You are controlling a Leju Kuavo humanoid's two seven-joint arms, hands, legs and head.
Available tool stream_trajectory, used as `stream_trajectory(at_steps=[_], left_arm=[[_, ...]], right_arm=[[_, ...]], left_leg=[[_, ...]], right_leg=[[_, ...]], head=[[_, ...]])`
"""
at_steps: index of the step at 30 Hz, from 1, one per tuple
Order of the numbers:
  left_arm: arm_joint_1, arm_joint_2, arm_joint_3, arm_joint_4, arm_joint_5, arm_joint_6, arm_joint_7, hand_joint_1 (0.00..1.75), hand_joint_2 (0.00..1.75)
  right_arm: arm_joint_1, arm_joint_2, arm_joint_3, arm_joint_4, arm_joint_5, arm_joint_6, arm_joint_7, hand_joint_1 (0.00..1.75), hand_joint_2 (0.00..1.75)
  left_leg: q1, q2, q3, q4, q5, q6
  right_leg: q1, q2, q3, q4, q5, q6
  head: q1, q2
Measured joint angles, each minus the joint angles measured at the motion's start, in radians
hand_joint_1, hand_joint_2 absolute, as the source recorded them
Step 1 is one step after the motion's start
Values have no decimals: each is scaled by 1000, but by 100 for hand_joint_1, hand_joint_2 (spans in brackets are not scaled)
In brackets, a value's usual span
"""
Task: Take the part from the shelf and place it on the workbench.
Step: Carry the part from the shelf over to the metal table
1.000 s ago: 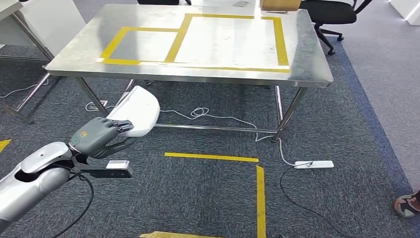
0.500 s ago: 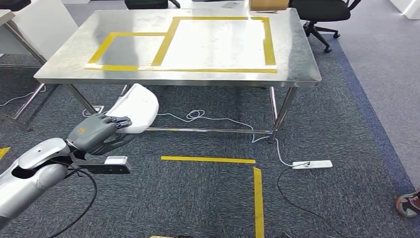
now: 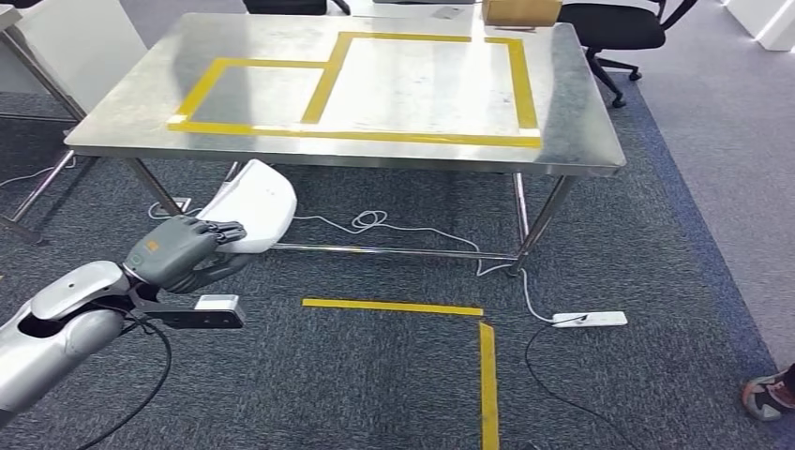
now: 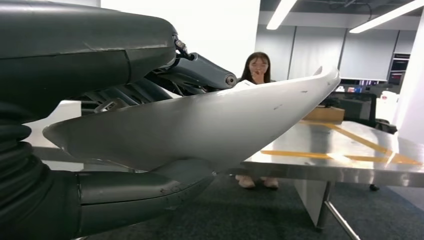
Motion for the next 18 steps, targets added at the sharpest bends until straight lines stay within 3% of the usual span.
stream_trajectory(at_steps=[1,3,5,10,12,14,15,16,18], left_arm=[[4,1,0,0,0,0,0,175,175],[11,2,0,0,0,1,0,175,175],[14,4,2,-1,0,2,0,175,175],[24,11,6,-4,-1,6,0,175,175],[28,13,9,-5,-2,7,0,175,175],[32,15,10,-5,-3,7,0,175,175],[34,14,10,-5,-5,7,0,175,175],[34,14,10,-5,-6,6,0,175,175],[30,13,11,-5,-7,4,0,175,175]], right_arm=[[1,0,0,0,0,0,0,0,0],[2,0,0,0,0,-1,0,0,0],[0,0,0,0,-2,-3,0,0,0],[5,1,0,0,-6,-6,0,0,0],[5,0,0,0,-7,-8,0,0,0],[6,0,0,0,-8,-8,0,0,0],[8,0,0,0,-9,-8,-1,0,0],[9,0,0,0,-9,-8,-1,0,0],[9,0,0,0,-10,-8,-1,0,0]], left_leg=[[0,-1,5,0,-4,-1],[0,-1,20,0,-14,-6],[-3,-2,28,2,-24,-16],[-2,-2,23,22,-45,-41],[0,-2,-25,125,-97,-50],[2,-2,-99,264,-147,-55],[2,-2,-122,300,-148,-55],[2,-2,-126,294,-126,-55],[3,-2,-82,175,-39,-51]], right_leg=[[0,0,0,-19,28,0],[-1,-2,53,-155,113,-5],[1,-4,111,-270,153,-12],[1,-2,134,-300,147,-38],[-2,-2,141,-304,144,-47],[-1,-2,147,-304,138,-52],[-1,-1,152,-304,134,-52],[-1,0,158,-304,130,-51],[-1,2,174,-304,121,-46]], head=[[0,0],[0,0],[0,0],[-5,0],[-8,0],[-8,0],[-9,0],[-9,0],[-9,0]])
